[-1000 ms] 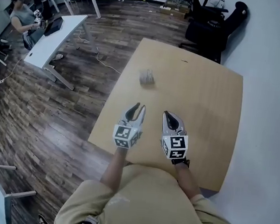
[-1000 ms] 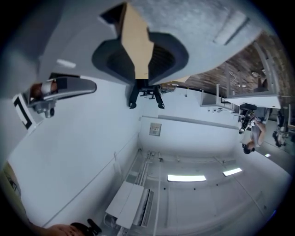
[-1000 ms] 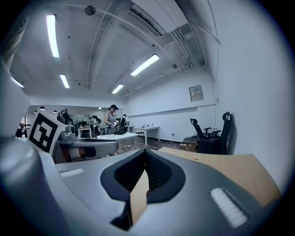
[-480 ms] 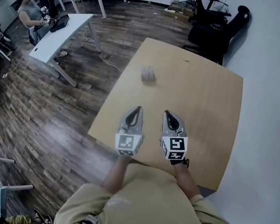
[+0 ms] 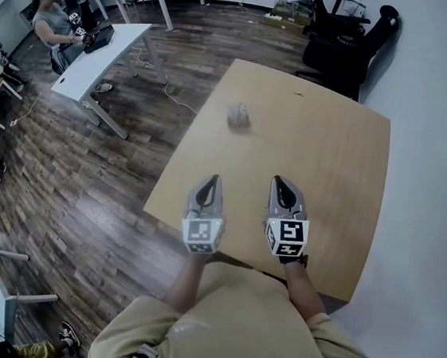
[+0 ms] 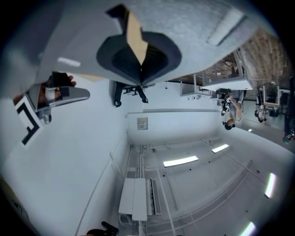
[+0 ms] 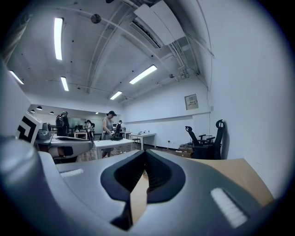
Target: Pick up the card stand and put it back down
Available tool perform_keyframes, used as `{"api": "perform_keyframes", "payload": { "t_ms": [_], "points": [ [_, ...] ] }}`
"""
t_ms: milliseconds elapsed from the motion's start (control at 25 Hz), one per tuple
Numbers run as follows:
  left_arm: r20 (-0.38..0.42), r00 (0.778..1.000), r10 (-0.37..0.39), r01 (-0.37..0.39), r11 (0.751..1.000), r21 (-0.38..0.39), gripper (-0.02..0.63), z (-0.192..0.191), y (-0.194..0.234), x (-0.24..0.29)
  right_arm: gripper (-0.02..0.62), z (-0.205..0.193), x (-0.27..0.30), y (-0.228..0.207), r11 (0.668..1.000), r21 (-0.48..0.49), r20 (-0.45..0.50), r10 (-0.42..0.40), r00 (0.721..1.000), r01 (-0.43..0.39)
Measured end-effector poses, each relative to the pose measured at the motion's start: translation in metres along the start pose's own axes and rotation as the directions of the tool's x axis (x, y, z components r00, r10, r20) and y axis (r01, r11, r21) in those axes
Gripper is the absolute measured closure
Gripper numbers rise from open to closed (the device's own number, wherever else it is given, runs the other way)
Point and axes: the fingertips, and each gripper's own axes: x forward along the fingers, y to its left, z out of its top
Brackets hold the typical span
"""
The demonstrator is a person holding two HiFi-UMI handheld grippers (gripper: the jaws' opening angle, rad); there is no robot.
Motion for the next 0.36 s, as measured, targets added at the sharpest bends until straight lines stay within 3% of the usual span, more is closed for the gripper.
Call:
{"api": "perform_keyframes", "payload": {
  "t_ms": [360],
  "points": [
    [-0.022,1.0,0.002,-0.002,1.0,-0.004,0.601,-0.016,-0.01,-0.008,0.589,-0.015,-0.008,-0.007,1.0,-0.009,-0.039,0.025,0.999,-0.025]
  ]
}}
